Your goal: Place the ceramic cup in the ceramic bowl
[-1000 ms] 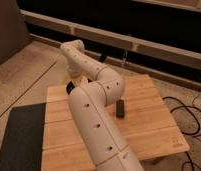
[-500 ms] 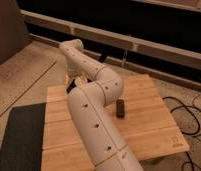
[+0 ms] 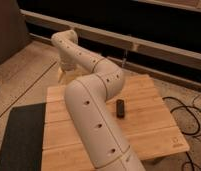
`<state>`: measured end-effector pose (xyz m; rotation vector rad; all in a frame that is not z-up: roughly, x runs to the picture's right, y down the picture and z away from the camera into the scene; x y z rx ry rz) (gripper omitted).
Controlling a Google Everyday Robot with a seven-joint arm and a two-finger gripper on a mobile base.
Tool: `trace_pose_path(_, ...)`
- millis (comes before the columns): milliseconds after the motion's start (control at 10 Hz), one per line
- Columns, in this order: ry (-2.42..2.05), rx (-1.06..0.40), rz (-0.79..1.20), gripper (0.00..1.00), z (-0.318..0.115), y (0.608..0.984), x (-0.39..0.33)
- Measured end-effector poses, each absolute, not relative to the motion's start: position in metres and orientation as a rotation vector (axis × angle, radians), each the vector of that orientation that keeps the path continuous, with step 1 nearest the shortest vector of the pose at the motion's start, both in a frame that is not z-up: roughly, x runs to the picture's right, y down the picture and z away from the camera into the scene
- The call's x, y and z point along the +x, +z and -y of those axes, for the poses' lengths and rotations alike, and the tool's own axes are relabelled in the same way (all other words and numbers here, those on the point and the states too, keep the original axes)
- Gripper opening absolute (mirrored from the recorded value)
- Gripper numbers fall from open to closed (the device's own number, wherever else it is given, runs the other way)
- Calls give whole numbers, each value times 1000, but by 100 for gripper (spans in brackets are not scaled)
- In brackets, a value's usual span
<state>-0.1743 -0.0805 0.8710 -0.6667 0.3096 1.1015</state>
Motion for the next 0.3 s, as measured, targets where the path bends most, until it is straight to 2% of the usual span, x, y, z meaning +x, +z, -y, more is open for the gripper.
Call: trace_pose_path(300,1213,-593,-328,80,78,824,-129)
